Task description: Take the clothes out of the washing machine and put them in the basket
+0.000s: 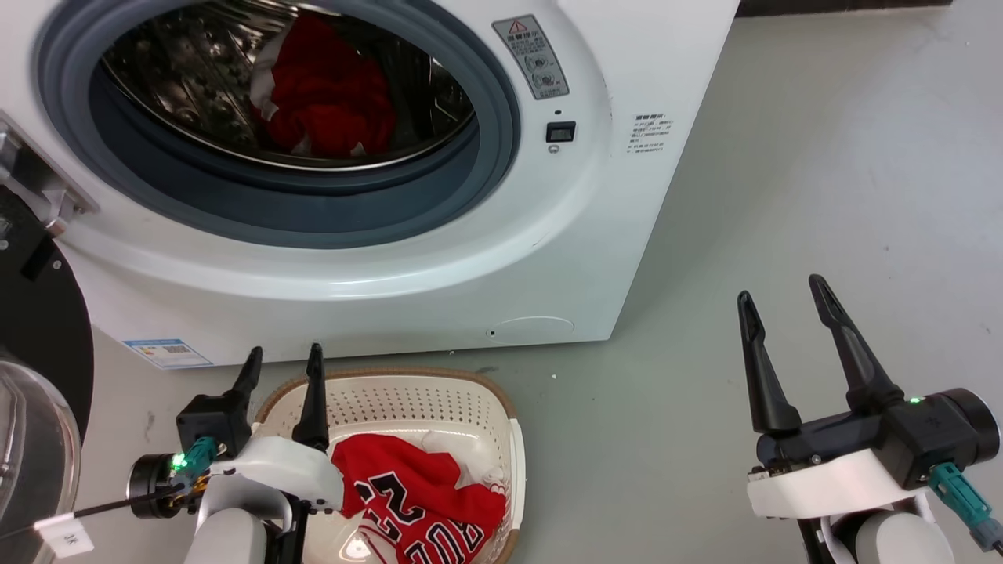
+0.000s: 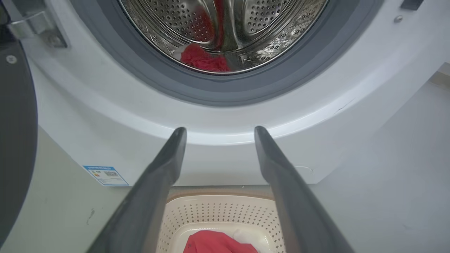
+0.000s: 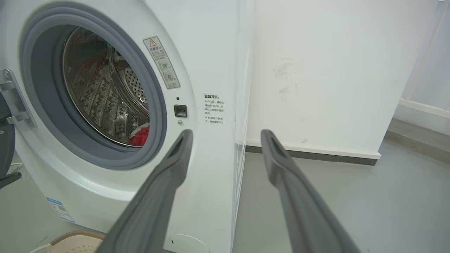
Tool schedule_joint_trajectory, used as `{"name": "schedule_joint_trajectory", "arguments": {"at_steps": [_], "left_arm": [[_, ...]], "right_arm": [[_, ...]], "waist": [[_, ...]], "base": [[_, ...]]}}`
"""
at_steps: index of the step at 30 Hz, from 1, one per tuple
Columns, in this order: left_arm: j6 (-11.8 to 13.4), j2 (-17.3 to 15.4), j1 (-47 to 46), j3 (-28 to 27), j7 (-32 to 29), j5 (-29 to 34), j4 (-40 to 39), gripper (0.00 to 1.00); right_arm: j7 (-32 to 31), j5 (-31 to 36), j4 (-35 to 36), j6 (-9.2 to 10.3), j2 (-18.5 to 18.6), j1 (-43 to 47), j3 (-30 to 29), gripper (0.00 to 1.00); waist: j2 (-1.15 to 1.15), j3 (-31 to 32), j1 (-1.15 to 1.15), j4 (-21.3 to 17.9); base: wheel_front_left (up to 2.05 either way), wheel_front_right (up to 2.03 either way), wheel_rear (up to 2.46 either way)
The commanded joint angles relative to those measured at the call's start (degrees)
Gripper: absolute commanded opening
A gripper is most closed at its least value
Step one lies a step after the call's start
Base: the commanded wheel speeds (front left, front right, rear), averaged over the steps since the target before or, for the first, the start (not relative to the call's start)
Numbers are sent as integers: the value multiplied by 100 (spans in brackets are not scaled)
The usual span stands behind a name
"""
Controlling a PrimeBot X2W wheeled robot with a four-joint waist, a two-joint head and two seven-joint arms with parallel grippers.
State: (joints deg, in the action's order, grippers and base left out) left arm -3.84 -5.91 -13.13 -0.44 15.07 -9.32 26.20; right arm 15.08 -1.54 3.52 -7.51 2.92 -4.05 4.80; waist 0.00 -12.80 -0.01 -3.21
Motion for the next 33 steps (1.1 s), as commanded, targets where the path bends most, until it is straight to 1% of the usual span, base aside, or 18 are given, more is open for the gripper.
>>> {"name": "schedule_joint_trajectory", "arguments": {"at_steps": [1, 4, 7, 8, 12, 15, 20, 29, 33], "left_arm": [[19, 57, 109, -83, 14, 62, -198, 100], [1, 109, 120, -251, 14, 131, -518, 100], [-21, 156, 73, -333, 14, 169, -657, 100], [-39, 179, -64, -430, 15, 186, -770, 100], [-61, 201, -276, -534, 14, 225, -821, 100], [-84, 178, -665, -622, 15, 283, -706, 100], [-154, -28, -1525, -626, 15, 426, -294, 100], [-255, -644, -3546, -487, 15, 528, 1117, 100], [-308, -929, -4478, -433, -20, 460, 1863, 100]], "right_arm": [[13, -34, -4, 4, -8, 87, 11, 100], [13, -43, 6, 4, -8, 108, 31, 100], [13, -56, 21, 4, -7, 121, 42, 100], [13, -62, 40, 4, -8, 99, 69, 100], [13, -77, 77, 4, -7, -5, 85, 100], [13, -97, 115, 4, -8, -127, 101, 100], [13, -115, 205, 4, -7, -400, 102, 100], [13, -231, 436, 4, -9, -1001, 49, 100], [13, -323, 510, 4, -9, -1200, 13, 100]], "waist": [[0, 79, 1, -1], [0, 119, 1, -13], [0, 122, 1, -25], [0, 83, 1, -55], [0, -34, 1, -104], [0, -220, 1, -176], [0, -708, 1, -333], [0, -1797, 1, -594], [0, -2221, 1, -701]], "base": [[0, 0, 0], [0, 0, 0], [0, 0, 0], [0, 0, 0], [0, 0, 0], [0, 0, 0], [0, 0, 0], [0, 0, 0], [0, 0, 0]]}}
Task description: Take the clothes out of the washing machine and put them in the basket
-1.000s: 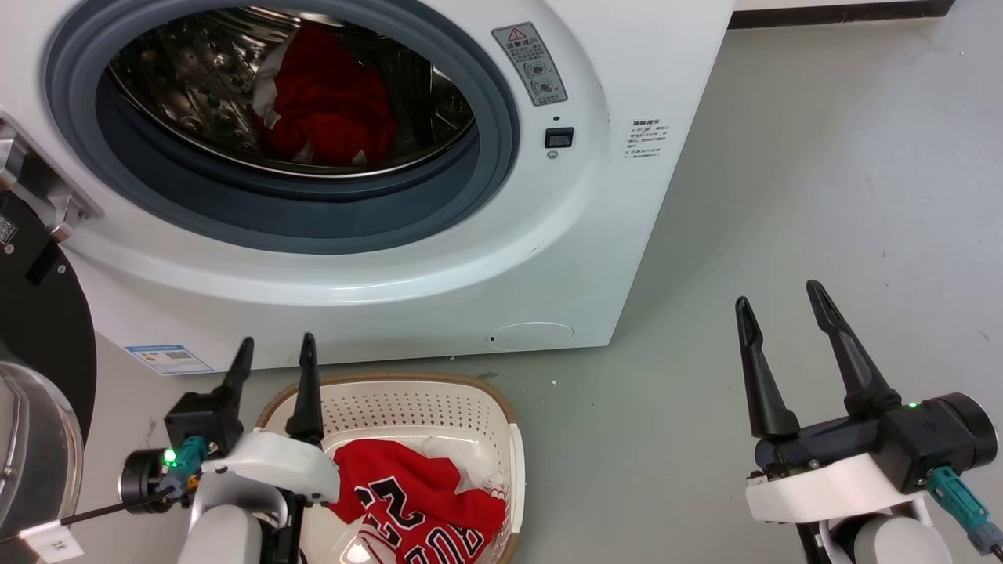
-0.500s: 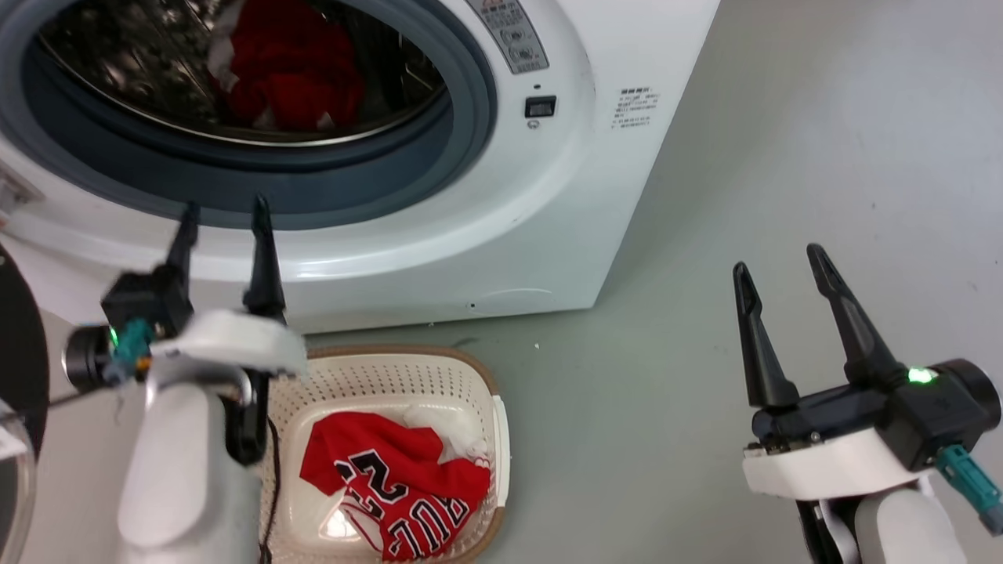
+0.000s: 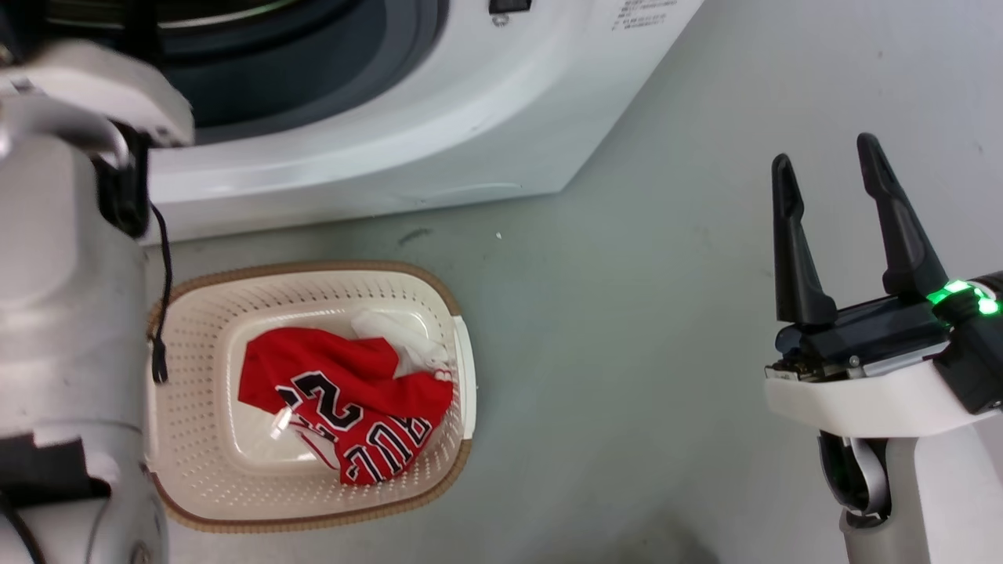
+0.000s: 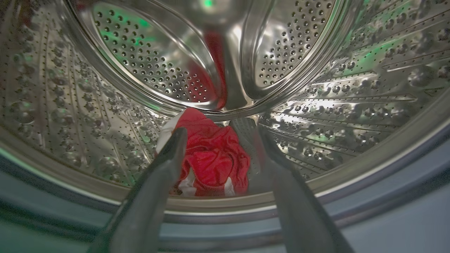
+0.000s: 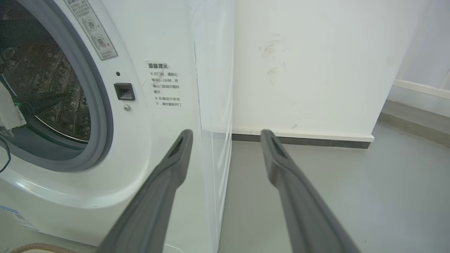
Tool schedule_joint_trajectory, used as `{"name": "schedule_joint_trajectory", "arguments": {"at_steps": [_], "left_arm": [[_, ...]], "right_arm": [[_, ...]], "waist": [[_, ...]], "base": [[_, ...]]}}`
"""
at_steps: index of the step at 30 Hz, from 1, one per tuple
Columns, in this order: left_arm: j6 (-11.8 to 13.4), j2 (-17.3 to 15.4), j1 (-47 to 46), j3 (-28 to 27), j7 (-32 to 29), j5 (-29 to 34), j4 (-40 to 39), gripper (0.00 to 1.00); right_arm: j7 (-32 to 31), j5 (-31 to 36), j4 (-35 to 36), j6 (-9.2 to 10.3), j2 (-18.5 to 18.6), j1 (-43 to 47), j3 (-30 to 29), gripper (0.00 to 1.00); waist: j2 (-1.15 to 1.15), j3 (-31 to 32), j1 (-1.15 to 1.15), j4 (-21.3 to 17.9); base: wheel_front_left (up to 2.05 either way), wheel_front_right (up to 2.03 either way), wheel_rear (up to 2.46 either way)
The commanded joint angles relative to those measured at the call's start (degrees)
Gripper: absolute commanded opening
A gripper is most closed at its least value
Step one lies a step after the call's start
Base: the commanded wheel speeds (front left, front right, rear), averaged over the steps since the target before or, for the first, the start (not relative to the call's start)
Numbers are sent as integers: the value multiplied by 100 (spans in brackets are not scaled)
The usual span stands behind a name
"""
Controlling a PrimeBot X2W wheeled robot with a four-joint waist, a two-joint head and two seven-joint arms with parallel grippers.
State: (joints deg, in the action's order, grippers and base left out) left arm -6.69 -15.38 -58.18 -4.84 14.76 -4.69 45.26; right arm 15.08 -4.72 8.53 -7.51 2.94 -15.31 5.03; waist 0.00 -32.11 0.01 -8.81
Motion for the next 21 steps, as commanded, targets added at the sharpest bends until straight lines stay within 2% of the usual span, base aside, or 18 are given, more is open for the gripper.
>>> {"name": "schedule_joint_trajectory", "arguments": {"at_steps": [1, 12, 21], "left_arm": [[-22, -18, -179, 42, -26, 20, 101, 100], [-36, -657, -2217, 292, -666, 165, 1206, 100], [-63, -1015, -3667, 685, -1953, 383, 1981, 100]], "right_arm": [[13, -39, 26, 4, -12, -114, -12, 100], [13, -278, 233, 4, -12, -431, -69, 100], [13, -398, 458, 4, -11, -523, -117, 100]], "waist": [[0, -392, -1, -166], [0, -1156, -1, -418], [0, -1587, -1, -530]], "base": [[0, 0, 0], [0, 0, 0], [0, 0, 0]]}}
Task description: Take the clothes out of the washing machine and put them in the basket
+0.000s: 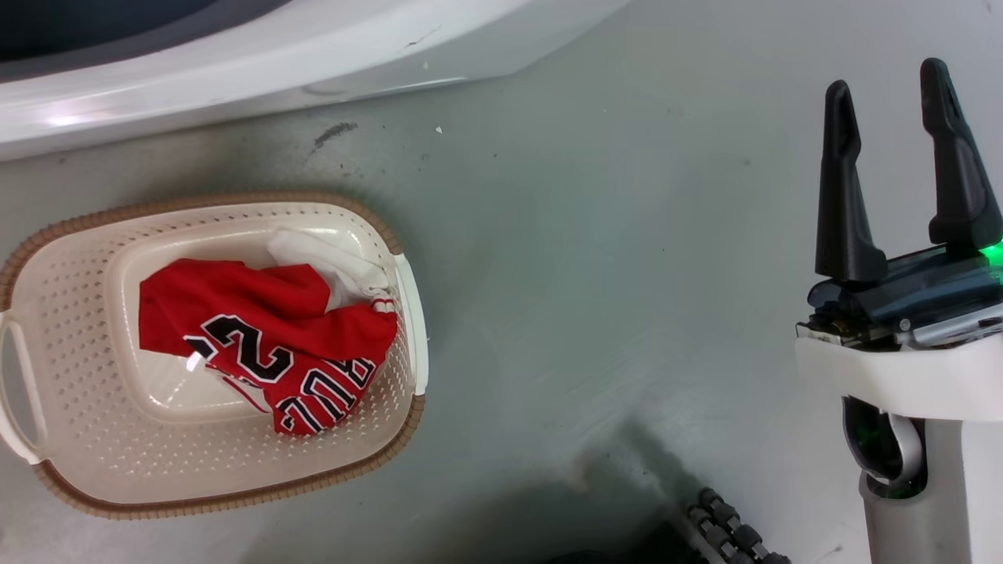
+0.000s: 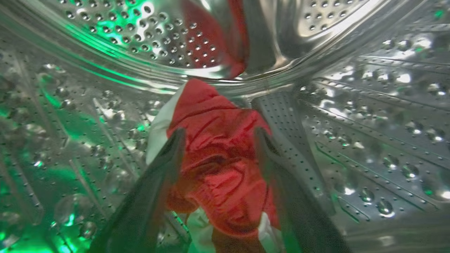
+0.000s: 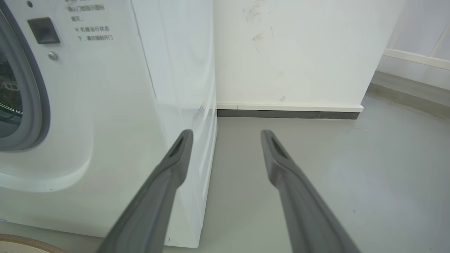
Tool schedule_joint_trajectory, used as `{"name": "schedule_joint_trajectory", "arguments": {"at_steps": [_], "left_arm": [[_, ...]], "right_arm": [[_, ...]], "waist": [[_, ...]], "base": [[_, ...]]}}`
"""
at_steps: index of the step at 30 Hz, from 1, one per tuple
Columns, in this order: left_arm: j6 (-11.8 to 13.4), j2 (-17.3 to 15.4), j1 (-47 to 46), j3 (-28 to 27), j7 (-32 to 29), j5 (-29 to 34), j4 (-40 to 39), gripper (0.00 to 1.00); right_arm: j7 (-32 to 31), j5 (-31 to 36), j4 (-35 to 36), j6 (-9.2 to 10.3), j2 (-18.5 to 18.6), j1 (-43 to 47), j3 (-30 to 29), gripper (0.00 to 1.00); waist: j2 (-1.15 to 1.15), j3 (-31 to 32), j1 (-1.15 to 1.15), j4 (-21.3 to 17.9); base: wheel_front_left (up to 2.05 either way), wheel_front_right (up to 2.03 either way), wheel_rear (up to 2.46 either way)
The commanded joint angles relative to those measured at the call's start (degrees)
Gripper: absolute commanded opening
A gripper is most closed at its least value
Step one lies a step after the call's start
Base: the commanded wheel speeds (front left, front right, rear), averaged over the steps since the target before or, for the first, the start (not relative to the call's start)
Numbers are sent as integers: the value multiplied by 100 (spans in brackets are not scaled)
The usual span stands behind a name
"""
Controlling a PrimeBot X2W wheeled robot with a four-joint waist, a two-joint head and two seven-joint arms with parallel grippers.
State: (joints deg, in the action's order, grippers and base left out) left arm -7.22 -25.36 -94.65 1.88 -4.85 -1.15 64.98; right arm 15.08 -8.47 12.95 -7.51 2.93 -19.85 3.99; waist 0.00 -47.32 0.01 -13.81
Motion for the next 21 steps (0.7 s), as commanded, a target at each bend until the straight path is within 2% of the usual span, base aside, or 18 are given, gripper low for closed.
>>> {"name": "schedule_joint_trajectory", "arguments": {"at_steps": [1, 6, 12, 21], "left_arm": [[-7, -37, -175, 24, -170, 11, 88, 100], [-9, -179, -758, 135, -915, 46, 396, 100], [70, -298, -1008, 234, -1546, 49, 644, 100], [257, -431, -1101, 315, -1879, 43, 758, 100]], "right_arm": [[13, -42, 49, 4, -10, -69, -26, 100], [13, -151, 177, 4, -10, -120, 9, 100], [13, -285, 267, 4, -9, -151, 66, 100], [13, -432, 370, 4, -9, -63, 83, 100]], "waist": [[0, -122, -1, -40], [0, -366, -1, -123], [0, -516, -1, -293], [0, -604, -1, -438]], "base": [[0, 0, 0], [0, 0, 0], [0, 0, 0], [0, 0, 0]]}}
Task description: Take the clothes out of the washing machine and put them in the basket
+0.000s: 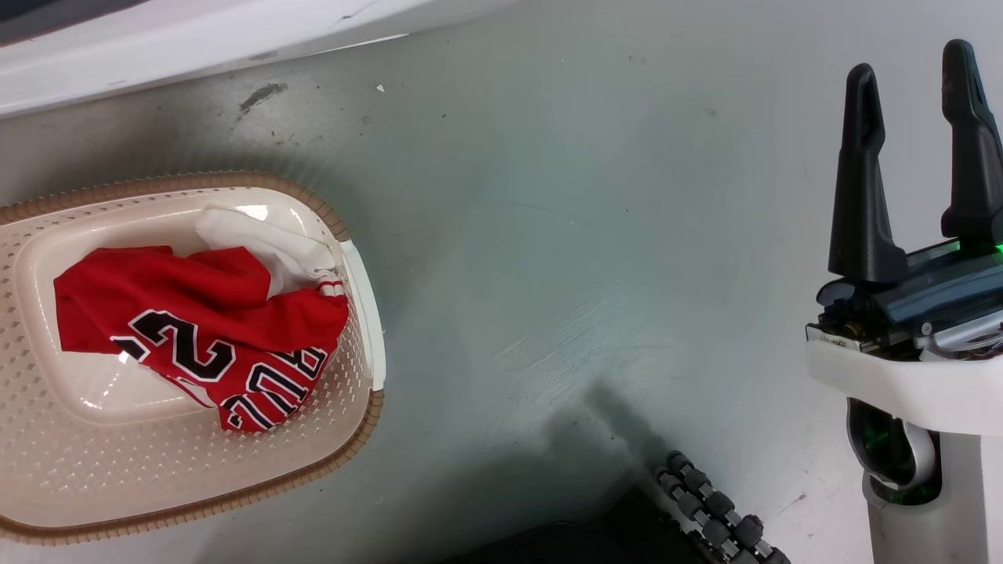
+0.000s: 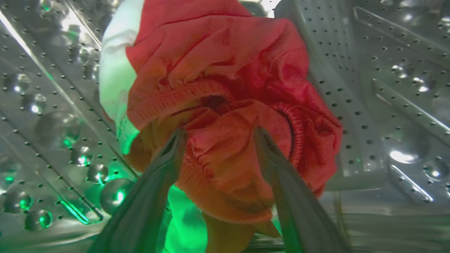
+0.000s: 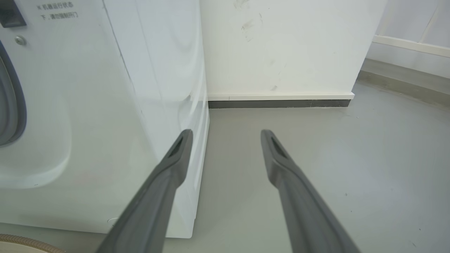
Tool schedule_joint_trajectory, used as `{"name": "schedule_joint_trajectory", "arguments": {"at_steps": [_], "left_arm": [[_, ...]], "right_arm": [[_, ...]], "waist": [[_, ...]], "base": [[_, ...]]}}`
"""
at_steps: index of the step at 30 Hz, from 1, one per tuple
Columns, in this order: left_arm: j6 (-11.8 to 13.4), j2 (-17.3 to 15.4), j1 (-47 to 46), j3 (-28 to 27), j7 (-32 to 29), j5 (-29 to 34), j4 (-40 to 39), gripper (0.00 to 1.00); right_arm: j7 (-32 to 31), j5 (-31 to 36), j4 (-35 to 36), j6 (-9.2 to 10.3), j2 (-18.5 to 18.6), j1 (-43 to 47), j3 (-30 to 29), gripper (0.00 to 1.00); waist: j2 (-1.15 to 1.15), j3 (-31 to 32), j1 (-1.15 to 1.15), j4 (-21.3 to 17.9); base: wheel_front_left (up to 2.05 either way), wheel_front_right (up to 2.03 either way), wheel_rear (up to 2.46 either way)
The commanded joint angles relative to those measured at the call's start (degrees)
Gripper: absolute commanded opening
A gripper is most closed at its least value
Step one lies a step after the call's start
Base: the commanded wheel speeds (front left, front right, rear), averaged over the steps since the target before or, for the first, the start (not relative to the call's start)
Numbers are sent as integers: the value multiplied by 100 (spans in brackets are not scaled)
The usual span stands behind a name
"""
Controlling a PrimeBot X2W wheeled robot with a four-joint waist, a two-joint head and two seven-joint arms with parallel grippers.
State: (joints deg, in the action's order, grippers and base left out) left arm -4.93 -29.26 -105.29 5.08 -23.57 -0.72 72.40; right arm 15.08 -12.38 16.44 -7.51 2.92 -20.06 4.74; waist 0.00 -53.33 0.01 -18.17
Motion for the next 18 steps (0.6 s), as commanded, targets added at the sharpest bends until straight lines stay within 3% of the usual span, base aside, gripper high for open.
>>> {"name": "schedule_joint_trajectory", "arguments": {"at_steps": [1, 8, 9, 18], "left_arm": [[45, -49, -29, 20, -61, 16, 33, 100], [8, -63, -10, 115, -136, 2, 82, 100], [11, -80, 1, 148, -67, 6, 86, 0], [-48, -86, 37, 220, 379, -84, 46, 0]], "right_arm": [[13, -43, 26, 4, -9, -32, 14, 100], [13, -69, 50, 4, -8, -35, 1, 100], [13, -66, 52, 4, -8, -53, 3, 100], [13, -43, 17, 4, -8, -111, -13, 100]], "waist": [[0, -7, -1, -7], [0, -36, -1, -10], [0, -41, -1, -10], [0, 10, -1, 9]], "base": [[0, 0, 0], [0, 0, 0], [0, 0, 0], [0, 0, 0]]}}
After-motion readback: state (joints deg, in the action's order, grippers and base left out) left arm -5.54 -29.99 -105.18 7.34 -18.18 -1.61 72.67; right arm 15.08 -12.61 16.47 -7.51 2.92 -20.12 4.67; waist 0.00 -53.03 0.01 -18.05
